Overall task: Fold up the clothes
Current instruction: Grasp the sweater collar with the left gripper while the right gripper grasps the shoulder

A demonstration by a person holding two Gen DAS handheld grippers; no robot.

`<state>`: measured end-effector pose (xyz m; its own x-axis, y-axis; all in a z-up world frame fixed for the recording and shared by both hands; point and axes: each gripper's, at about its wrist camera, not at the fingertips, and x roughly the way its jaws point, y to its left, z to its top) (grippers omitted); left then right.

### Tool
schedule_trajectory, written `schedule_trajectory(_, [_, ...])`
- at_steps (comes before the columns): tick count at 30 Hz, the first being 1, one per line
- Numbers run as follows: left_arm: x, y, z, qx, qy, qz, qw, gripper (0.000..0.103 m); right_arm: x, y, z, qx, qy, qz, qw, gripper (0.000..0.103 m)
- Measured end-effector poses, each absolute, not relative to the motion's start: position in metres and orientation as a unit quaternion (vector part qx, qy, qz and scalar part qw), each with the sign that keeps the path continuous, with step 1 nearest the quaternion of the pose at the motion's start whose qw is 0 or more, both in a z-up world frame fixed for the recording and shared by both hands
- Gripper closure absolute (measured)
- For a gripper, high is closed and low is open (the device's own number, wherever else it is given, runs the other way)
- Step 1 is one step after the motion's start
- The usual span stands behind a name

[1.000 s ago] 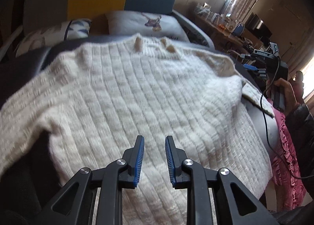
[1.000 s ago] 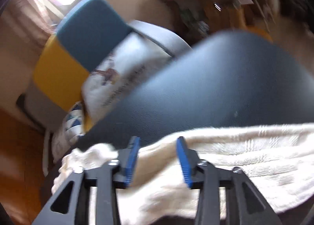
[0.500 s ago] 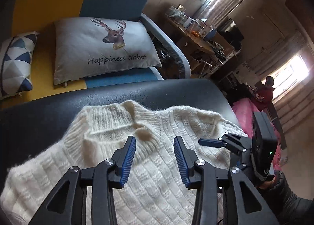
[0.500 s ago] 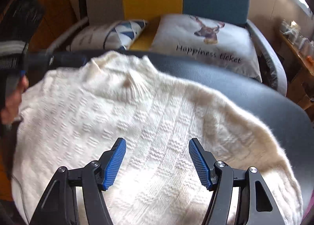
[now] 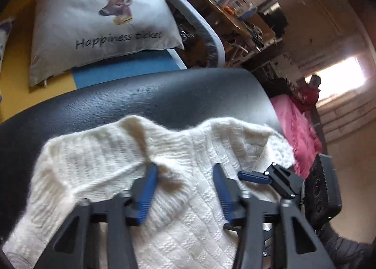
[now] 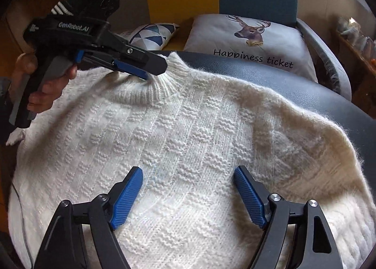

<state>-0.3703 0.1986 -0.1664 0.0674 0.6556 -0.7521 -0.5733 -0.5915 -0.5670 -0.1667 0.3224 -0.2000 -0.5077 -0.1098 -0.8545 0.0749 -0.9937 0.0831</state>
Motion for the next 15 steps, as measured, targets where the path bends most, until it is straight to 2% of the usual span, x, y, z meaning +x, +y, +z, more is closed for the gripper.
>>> schedule_trajectory(1, [-0.364, 0.202, -0.161, -0.559, -0.026, 0.692, 0.456, 0.101, -0.164, 0.322, -0.2, 0.495, -0.01, -0.867, 0.05, 0.021])
schedule_trajectory(4, [-0.348, 0.192, -0.136, -0.496, -0.048, 0.72, 0.482, 0.099, -0.157, 0.321, -0.204, 0.498, 0.001, -0.866, 0.048, 0.016])
schedule_trajectory(6, [-0.351, 0.186, -0.133, -0.484, -0.057, 0.739, 0.466, 0.1, -0.149, 0.323, -0.207, 0.493, -0.007, -0.869, 0.046, 0.012])
schedule_trajectory(11, [-0.36, 0.226, -0.173, -0.511, 0.053, 0.76, 0.398, 0.1, -0.141, 0.32, -0.212, 0.481, -0.007, -0.876, 0.035, 0.008])
schedule_trajectory(13, [-0.362, 0.225, -0.175, -0.51, 0.033, 0.763, 0.397, 0.099, -0.139, 0.319, -0.213, 0.482, -0.006, -0.876, 0.032, 0.008])
schedule_trajectory(15, [-0.363, 0.218, -0.173, -0.512, 0.012, 0.767, 0.386, 0.094, -0.137, 0.32, -0.214, 0.481, -0.01, -0.876, 0.033, 0.008])
